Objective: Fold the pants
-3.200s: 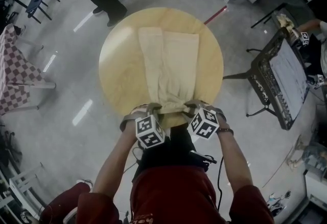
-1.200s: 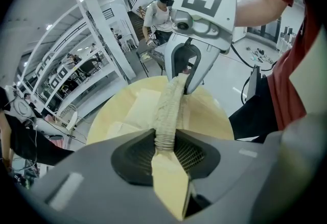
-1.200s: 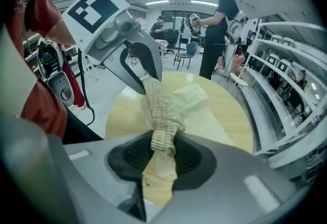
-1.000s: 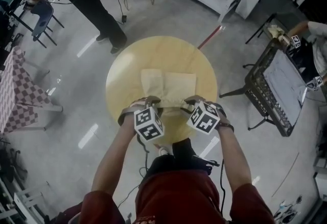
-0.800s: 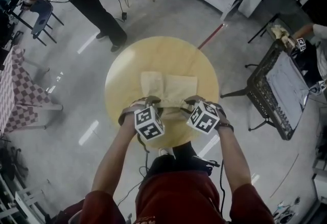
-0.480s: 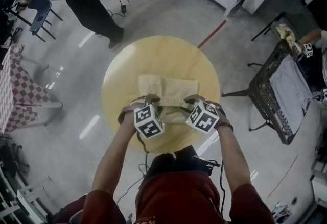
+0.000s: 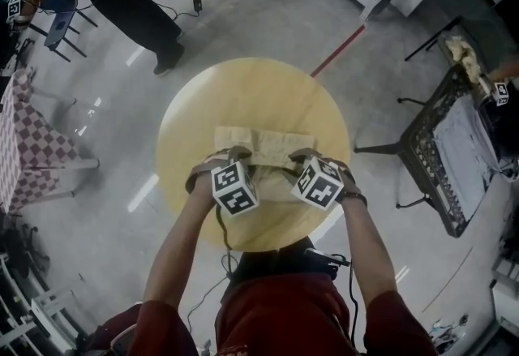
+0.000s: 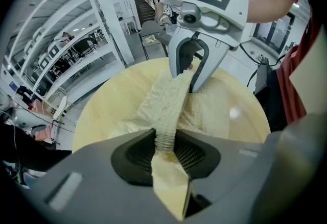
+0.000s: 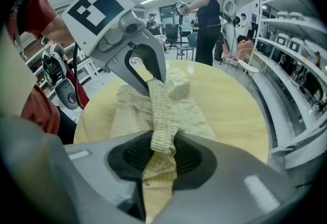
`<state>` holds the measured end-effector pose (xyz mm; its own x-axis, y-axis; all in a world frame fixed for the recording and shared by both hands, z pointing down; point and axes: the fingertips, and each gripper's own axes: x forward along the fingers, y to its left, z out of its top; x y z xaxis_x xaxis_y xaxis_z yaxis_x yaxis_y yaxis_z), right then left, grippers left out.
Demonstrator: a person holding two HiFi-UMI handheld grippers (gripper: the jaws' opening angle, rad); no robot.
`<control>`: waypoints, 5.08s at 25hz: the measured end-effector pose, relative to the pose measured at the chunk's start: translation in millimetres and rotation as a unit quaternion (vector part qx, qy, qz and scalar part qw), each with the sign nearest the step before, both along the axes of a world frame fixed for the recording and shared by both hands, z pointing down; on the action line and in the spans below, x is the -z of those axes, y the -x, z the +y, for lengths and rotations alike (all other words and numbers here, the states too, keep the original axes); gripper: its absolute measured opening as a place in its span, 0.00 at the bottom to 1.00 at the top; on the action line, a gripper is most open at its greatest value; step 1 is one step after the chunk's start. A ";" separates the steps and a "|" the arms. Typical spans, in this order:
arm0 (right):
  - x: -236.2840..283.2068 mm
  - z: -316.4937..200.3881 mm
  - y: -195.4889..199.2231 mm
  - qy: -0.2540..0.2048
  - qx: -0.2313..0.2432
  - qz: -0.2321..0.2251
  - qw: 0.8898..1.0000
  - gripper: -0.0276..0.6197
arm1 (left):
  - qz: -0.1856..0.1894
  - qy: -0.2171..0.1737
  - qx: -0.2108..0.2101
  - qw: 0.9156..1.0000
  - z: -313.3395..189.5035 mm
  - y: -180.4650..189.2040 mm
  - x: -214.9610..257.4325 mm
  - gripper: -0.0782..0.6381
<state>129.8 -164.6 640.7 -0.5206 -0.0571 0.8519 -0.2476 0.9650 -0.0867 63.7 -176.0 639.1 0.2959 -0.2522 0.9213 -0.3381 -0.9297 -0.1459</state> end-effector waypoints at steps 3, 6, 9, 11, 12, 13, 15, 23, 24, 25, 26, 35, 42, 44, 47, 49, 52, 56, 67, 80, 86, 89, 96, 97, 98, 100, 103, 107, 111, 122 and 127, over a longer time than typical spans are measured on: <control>-3.0 -5.1 -0.4 0.004 0.000 -0.002 1.000 0.21 | 0.002 0.004 0.006 1.000 -4.3 0.4 -4.7 0.27; -8.0 -9.7 0.4 0.008 -0.001 -0.004 1.000 0.21 | 0.004 0.008 0.015 1.000 -8.8 1.5 -11.5 0.27; -10.3 -12.1 -0.2 0.009 -0.007 -0.006 1.000 0.21 | 0.003 0.005 0.020 1.000 -10.2 1.9 -14.4 0.29; -7.3 -15.9 -1.5 0.002 -0.017 -0.011 1.000 0.23 | 0.005 -0.006 0.025 1.000 -13.9 2.8 -11.5 0.32; -4.5 -18.1 -2.1 -0.006 -0.022 -0.014 1.000 0.24 | 0.006 -0.014 0.028 0.999 -16.5 3.8 -9.0 0.34; -1.2 -20.5 -2.6 -0.014 -0.028 -0.018 0.999 0.25 | 0.007 -0.022 0.032 0.999 -19.5 5.1 -6.5 0.34; 4.1 -26.6 -3.0 -0.033 -0.039 -0.025 0.998 0.25 | 0.007 -0.044 0.040 0.998 -27.0 8.0 -1.5 0.35; 2.4 -58.2 -5.2 -0.117 -0.058 -0.009 0.991 0.25 | -0.004 -0.106 0.064 0.992 -58.5 11.2 5.3 0.35; 2.3 -62.2 -6.1 -0.125 -0.064 -0.008 0.990 0.25 | -0.003 -0.111 0.069 0.991 -62.1 11.5 4.8 0.35; 2.1 -66.2 -7.0 -0.131 -0.070 -0.008 0.989 0.25 | -0.002 -0.114 0.073 0.991 -65.4 11.7 3.5 0.35; 1.4 -69.8 -7.8 -0.135 -0.074 -0.008 0.988 0.25 | -0.003 -0.115 0.076 0.990 -68.0 11.9 1.2 0.35; -14.3 -80.6 -4.1 -0.125 -0.081 0.006 0.989 0.25 | 0.002 -0.105 0.093 0.990 -75.3 12.1 -12.8 0.35; -14.8 -80.9 -4.4 -0.127 -0.084 0.008 0.988 0.25 | 0.007 -0.106 0.101 0.989 -75.3 11.7 -10.0 0.35; -11.7 -82.4 -5.7 -0.131 -0.085 0.009 0.988 0.25 | 0.008 -0.111 0.102 0.989 -76.8 11.3 -6.2 0.36; -7.7 -79.7 -6.6 -0.139 -0.090 0.010 0.986 0.25 | 0.010 -0.119 0.102 0.988 -75.5 12.0 -1.7 0.36; -3.3 -76.7 -6.4 -0.144 -0.096 0.009 0.985 0.25 | 0.014 -0.127 0.105 0.986 -73.7 15.2 3.7 0.36; 5.4 -71.8 -7.4 -0.147 -0.113 -0.001 0.983 0.25 | 0.027 -0.136 0.118 0.983 -70.0 19.1 13.1 0.36; 22.3 -65.8 -10.4 -0.150 -0.158 -0.037 0.975 0.25 | 0.068 -0.136 0.157 0.976 -60.7 18.4 24.6 0.36; 97.9 -30.0 -4.6 -0.197 -0.297 -0.172 0.919 0.25 | 0.227 -0.219 0.289 0.904 -16.1 34.9 92.0 0.36; 218.6 50.2 -5.0 -0.316 -0.356 -0.277 0.835 0.25 | 0.360 -0.385 0.325 0.785 73.2 59.5 220.0 0.36; 258.2 94.0 -3.3 -0.329 -0.344 -0.318 0.820 0.25 | 0.385 -0.439 0.313 0.749 120.3 60.4 260.9 0.33; 268.6 111.9 -0.6 -0.337 -0.337 -0.322 0.818 0.25 | 0.392 -0.455 0.314 0.735 137.7 60.6 276.7 0.31; 275.1 142.2 2.9 -0.337 -0.331 -0.333 0.816 0.22 | 0.379 -0.453 0.318 0.742 168.5 59.1 272.8 0.19; 276.8 146.0 -0.5 -0.338 -0.334 -0.333 0.814 0.21 | 0.379 -0.452 0.319 0.742 171.4 55.9 271.8 0.16; 278.2 149.0 -3.8 -0.340 -0.337 -0.332 0.813 0.19 | 0.380 -0.449 0.317 0.744 173.4 52.2 271.1 0.13; 279.8 152.0 -6.0 -0.344 -0.341 -0.331 0.810 0.11 | 0.383 -0.446 0.313 0.747 175.3 48.2 271.0 0.12; 280.8 153.6 0.1 -0.345 -0.343 -0.333 0.808 0.05 | 0.384 -0.445 0.309 0.748 177.1 49.9 272.8 0.12; 285.0 157.3 6.9 -0.347 -0.339 -0.335 0.808 0.04 | 0.388 -0.448 0.307 0.745 181.1 49.8 278.0 0.12; 291.1 158.2 11.6 -0.355 -0.334 -0.339 0.805 0.04 | 0.387 -0.455 0.306 0.741 181.4 52.8 283.2 0.12; 292.7 164.7 4.3 -0.359 -0.342 -0.336 0.801 0.04 | 0.387 -0.452 0.317 0.739 192.8 59.0 279.0 0.12; 299.8 154.7 -8.6 -0.377 -0.339 -0.329 0.797 0.04 | 0.388 -0.441 0.317 0.745 186.8 50.4 281.8 0.12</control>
<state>138.4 -10.0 341.0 -0.4727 -0.8812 -0.0021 -0.8741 0.4686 0.1278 13.3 10.8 357.3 0.2170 -0.9735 -0.0725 -0.9688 -0.2057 -0.1381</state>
